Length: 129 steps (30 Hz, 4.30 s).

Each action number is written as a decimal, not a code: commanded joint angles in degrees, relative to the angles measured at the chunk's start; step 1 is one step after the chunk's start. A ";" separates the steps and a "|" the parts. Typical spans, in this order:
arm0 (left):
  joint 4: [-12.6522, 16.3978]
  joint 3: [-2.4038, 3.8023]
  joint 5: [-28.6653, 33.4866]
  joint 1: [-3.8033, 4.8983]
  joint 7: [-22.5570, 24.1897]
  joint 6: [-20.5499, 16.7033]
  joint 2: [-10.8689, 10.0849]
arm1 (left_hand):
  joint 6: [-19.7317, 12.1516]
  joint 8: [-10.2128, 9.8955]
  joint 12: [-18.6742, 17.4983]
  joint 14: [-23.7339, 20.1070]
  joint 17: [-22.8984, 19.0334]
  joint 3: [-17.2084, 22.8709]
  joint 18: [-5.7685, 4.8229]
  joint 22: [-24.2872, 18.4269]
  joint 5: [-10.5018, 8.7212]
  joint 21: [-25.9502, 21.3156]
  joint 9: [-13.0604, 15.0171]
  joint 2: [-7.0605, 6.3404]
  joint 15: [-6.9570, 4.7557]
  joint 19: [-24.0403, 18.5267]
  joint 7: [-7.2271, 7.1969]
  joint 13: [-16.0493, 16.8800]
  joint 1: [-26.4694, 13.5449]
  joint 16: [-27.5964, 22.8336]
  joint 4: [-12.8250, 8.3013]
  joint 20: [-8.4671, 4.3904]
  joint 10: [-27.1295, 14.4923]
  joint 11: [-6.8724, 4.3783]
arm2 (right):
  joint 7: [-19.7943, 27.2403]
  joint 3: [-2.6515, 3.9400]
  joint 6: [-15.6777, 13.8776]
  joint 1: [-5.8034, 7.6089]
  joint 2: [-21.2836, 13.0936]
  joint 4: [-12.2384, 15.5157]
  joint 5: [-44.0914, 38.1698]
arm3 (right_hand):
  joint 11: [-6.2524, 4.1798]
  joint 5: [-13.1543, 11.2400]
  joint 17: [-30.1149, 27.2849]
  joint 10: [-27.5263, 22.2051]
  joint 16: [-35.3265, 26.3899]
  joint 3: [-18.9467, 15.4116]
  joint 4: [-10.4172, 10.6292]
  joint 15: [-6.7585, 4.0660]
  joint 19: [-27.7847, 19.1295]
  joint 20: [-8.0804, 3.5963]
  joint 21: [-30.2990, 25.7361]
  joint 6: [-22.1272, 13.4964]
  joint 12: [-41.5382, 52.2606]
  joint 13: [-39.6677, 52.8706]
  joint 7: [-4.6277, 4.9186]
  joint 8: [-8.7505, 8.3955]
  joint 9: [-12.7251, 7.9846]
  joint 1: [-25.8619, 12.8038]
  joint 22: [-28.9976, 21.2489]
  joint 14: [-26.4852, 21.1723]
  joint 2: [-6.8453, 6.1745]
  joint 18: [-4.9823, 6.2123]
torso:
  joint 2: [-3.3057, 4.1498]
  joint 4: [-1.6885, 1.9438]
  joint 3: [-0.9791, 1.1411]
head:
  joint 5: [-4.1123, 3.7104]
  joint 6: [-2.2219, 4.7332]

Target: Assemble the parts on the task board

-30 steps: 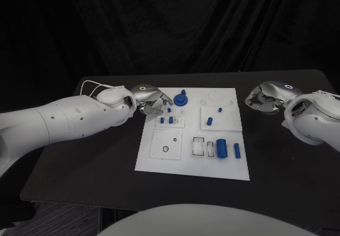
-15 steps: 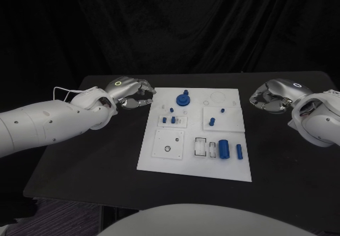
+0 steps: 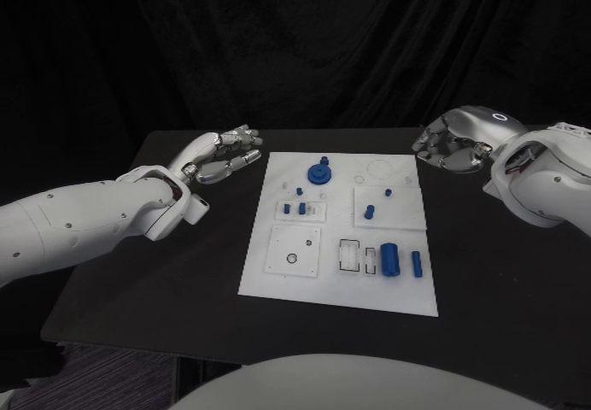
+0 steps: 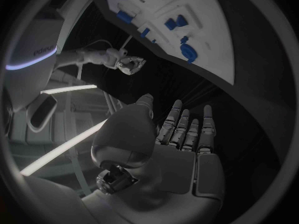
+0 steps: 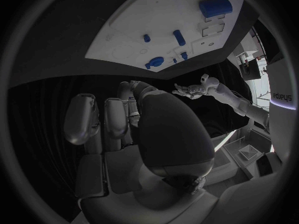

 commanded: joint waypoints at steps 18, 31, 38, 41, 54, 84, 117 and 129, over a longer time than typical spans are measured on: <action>3.34 0.07 22.13 -2.02 11.52 16.85 0.99 | -3.54 -0.48 -1.51 -3.47 -1.69 -4.74 2.84 -10.77 1.96 -0.31 -2.13 3.64 -0.44 -6.14 -2.12 -0.86 4.30 -0.69 -0.04 2.49 -3.99 -1.11 | 2.09 0.04 3.60 -4.23 4.58 -3.52 -5.09 | 4.58 -10.31 3.63 -14.06 7.31 6.51 0.53 2.99 0.51 2.85 5.68 -4.17 -11.86 -14.05 -0.63 -2.05 -0.88 -5.19 9.57 0.37 -3.58 -0.25 | -0.56 2.05 -1.51 | -4.59 -0.01; 5.10 0.07 22.20 -2.86 11.83 18.61 0.72 | -4.55 -0.51 -1.50 -2.76 -1.50 -5.62 2.88 -11.02 3.94 -0.09 -2.50 5.31 1.39 -5.68 -2.19 -0.94 6.05 -0.50 -0.16 4.49 -5.09 -0.43 | 1.81 0.03 5.56 -6.07 6.14 -5.80 -5.69 | 5.13 -9.73 0.85 -17.40 5.82 2.65 -0.27 2.99 -0.64 2.90 3.10 -3.03 -14.86 -20.96 -0.19 -2.91 -1.36 -2.81 8.83 -0.80 -2.25 0.28 | -1.53 2.06 -2.20 | -5.58 -0.01; 4.94 0.07 22.21 -3.23 11.56 19.41 1.04 | -3.94 -0.38 -0.87 -1.68 -1.23 -5.44 2.94 -9.70 6.12 0.42 -2.46 6.29 2.36 -4.54 -2.20 -0.89 8.43 -0.22 -0.33 5.58 -5.28 -0.22 | 1.87 0.03 6.67 -6.73 6.51 -6.66 -5.71 | 4.98 -7.02 0.06 -17.49 5.45 3.10 -1.04 2.74 -0.98 2.66 2.47 -3.26 -14.47 -22.59 -0.34 -3.48 -1.56 -1.55 8.70 -1.26 -2.28 0.38 | -2.01 1.81 -2.13 | -5.51 -0.01; 4.85 0.07 22.21 -3.31 11.63 19.59 1.13 | -3.49 -0.32 -0.14 -0.85 -1.04 -4.97 2.93 -8.70 7.71 0.82 -2.42 6.65 3.20 -3.61 -2.33 -0.81 10.47 -0.01 -0.66 6.16 -4.97 -0.05 | 1.86 0.03 6.65 -6.97 6.61 -6.98 -5.72 | 4.99 -6.41 -0.05 -17.09 5.48 3.27 -1.02 2.74 -1.03 2.64 2.32 -3.07 -14.16 -22.90 -0.30 -3.49 -1.56 -1.63 8.66 -1.27 -2.19 0.41 | -2.07 1.68 -2.09 | -5.41 -0.01; 4.26 0.07 22.21 -3.80 11.39 20.27 1.34 | -3.23 -0.31 0.78 1.11 -0.67 -4.89 2.92 -5.67 8.72 2.09 -2.43 6.78 4.13 -1.05 -2.79 -0.74 12.49 0.65 -0.50 7.04 -4.60 0.34 | 2.11 0.03 7.13 -8.44 7.47 -8.82 -5.72 | 4.89 -7.07 -1.36 -12.66 5.20 4.27 -0.25 3.23 -0.41 3.00 2.34 -0.83 -13.15 -26.12 -2.19 -3.23 -1.33 -4.14 8.58 -0.71 -2.08 0.37 | -1.99 1.61 -1.99 | -5.58 -0.01; 3.84 0.06 22.20 -4.64 10.52 21.49 1.48 | -2.86 -0.25 0.98 2.33 -0.50 -3.76 2.67 -5.04 9.33 2.87 -2.40 5.77 5.24 0.87 -1.96 -0.74 17.38 1.14 -3.09 7.40 -4.82 0.04 | 3.17 0.03 7.24 -9.75 9.66 -11.50 -5.72 | 4.33 -6.69 -2.66 -8.30 4.72 6.69 -1.96 2.97 -0.69 2.82 1.16 2.53 -12.01 -28.57 -0.48 -1.98 -0.16 -3.23 8.39 -1.07 -1.47 0.56 | -2.03 1.84 -2.20 | -5.99 -0.01; 3.40 0.06 22.20 -5.43 9.70 22.87 1.77 | -1.52 -0.03 0.79 3.50 -0.31 -3.23 2.22 -4.03 9.70 3.60 -2.22 5.91 6.13 2.51 -0.90 -0.77 18.25 1.67 -3.68 7.56 -5.07 -0.08 | 2.72 0.03 6.87 -10.41 10.50 -12.62 -5.72 | 2.87 -5.41 -3.69 -2.72 4.39 8.55 -5.53 2.48 -0.89 2.31 0.67 6.55 -8.89 -29.12 1.48 0.33 2.54 -1.45 8.36 -1.40 0.17 0.66 | -2.11 1.81 -2.18 | -5.58 -0.01; 3.24 0.07 22.20 -5.85 9.06 23.08 1.80 | -1.66 -0.10 0.66 3.48 -0.36 -3.05 1.74 -4.17 11.05 3.79 -2.23 5.88 6.57 3.07 -0.60 -0.78 18.29 1.72 -3.78 7.59 -5.18 0.21 | 2.76 0.03 4.66 -10.41 9.78 -11.60 -5.72 | 2.70 -6.98 -4.43 -1.89 3.83 8.45 -6.18 2.30 -1.15 2.13 0.12 7.08 -8.68 -29.41 1.43 0.74 3.35 -1.04 8.22 -1.67 0.73 0.77 | -2.13 1.80 -2.19 | -4.94 -0.01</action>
